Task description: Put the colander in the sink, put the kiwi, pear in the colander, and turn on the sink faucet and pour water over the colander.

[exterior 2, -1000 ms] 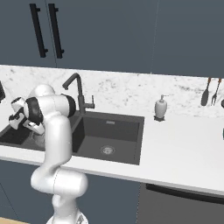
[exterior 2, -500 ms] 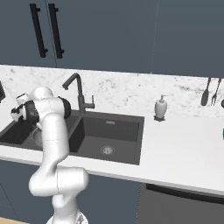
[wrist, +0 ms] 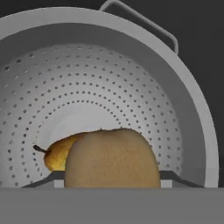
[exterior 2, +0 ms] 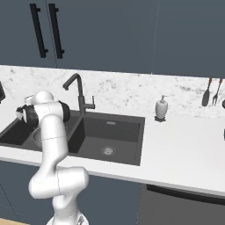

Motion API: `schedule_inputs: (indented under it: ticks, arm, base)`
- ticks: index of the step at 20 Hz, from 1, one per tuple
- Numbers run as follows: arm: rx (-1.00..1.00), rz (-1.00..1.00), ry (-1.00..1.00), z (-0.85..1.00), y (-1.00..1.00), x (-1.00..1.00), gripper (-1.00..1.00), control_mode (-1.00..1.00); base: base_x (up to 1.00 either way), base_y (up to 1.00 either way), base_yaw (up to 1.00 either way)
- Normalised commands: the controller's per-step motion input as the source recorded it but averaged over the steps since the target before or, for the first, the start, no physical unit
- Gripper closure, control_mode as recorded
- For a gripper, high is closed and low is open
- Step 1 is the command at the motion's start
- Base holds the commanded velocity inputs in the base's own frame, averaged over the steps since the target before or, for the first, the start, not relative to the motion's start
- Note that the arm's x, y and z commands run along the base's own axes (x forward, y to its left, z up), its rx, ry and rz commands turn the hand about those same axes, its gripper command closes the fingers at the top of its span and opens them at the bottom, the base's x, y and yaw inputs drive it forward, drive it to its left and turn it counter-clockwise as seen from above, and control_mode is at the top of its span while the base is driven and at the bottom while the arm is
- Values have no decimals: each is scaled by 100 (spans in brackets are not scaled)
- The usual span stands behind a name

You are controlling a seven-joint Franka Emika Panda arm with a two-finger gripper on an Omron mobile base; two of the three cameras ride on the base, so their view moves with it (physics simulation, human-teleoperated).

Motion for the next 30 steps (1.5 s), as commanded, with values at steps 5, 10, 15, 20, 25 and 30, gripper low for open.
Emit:
schedule_inputs:
  ticks: [5,10,15,20,25,30]
  arm:
    - [0,-7,1,-31,-23,0,100,-100]
    - [0,-3,0,-26,-4,0,100,-100]
    - [0,-2,0,-12,-1,0,100,-100]
    - [0,-1,-4,1,0,-11,-100,-100]
    - [0,0,-10,14,-4,-27,-100,-100]
    - [0,0,-15,31,-14,-35,-100,-100]
  base:
    - [0,0,0]
    - [0,0,0]
    - [0,0,0]
    - [0,0,0]
    - [0,0,0]
    - [0,0,0]
